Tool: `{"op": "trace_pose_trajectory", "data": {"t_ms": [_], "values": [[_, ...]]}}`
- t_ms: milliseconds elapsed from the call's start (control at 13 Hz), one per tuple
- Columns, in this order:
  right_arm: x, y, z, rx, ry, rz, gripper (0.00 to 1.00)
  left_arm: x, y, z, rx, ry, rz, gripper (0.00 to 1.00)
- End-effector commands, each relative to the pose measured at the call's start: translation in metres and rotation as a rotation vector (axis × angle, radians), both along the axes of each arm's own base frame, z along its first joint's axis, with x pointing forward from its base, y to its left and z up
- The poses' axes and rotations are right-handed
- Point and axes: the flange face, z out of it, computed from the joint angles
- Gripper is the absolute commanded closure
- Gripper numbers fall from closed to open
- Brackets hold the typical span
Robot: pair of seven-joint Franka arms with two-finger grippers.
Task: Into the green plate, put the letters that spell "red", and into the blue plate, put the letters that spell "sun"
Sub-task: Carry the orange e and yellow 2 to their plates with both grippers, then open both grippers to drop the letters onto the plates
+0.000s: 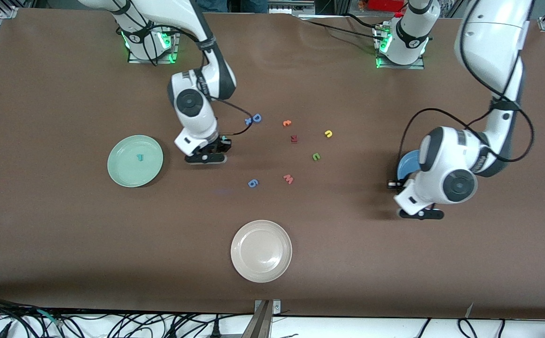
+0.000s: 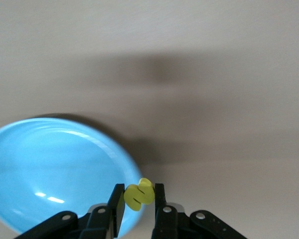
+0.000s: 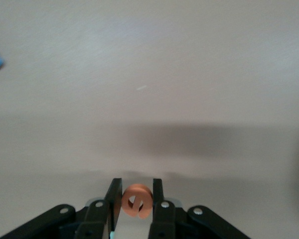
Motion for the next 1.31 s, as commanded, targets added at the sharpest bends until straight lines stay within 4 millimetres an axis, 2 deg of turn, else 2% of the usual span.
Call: {"op": "trace_pose_trajectory", "data": {"t_ms": [0, 77, 154, 231, 308, 462, 538, 615, 692, 769, 1077, 1231], "values": [[0.016, -0.056, 0.028, 0.016, 0.054, 0.072, 0.84, -0.005, 0.041, -0.008, 0.012, 0.056, -0.129, 0.77], [0.026, -0.082, 0.036, 0.013, 0.053, 0.097, 0.84, -0.006, 0.056, -0.012, 0.007, 0.069, -0.141, 0.75], [0.034, -0.105, 0.038, 0.009, 0.049, 0.129, 0.84, -0.006, 0.062, -0.015, 0.003, 0.074, -0.142, 0.58], [0.037, -0.129, 0.035, 0.008, 0.059, 0.156, 0.84, -0.006, 0.063, -0.017, 0.003, 0.077, -0.140, 0.16], [0.042, -0.160, 0.032, 0.010, 0.068, 0.181, 0.83, -0.005, 0.064, -0.016, 0.004, 0.074, -0.137, 0.00], [0.050, -0.201, 0.025, 0.023, 0.074, 0.259, 0.81, -0.005, 0.076, -0.014, 0.002, 0.071, -0.120, 0.00], [0.050, -0.206, 0.022, 0.050, 0.072, 0.265, 0.77, -0.004, 0.077, -0.010, 0.003, 0.065, -0.118, 0.00], [0.050, -0.209, 0.017, 0.062, 0.080, 0.290, 0.59, -0.002, 0.076, -0.006, 0.002, 0.057, -0.118, 0.00], [0.050, -0.220, 0.013, 0.065, 0.086, 0.299, 0.15, 0.000, 0.076, -0.001, 0.002, 0.047, -0.117, 0.00], [0.051, -0.223, 0.014, 0.072, 0.095, 0.285, 0.01, 0.001, 0.076, 0.008, 0.003, 0.033, -0.115, 0.00], [0.049, -0.214, 0.015, 0.082, 0.113, 0.250, 0.01, 0.006, 0.075, 0.035, -0.003, 0.001, -0.107, 0.00], [0.039, -0.181, 0.015, 0.101, 0.159, 0.174, 0.01, 0.005, 0.074, 0.043, -0.004, -0.003, -0.107, 0.00]]}}
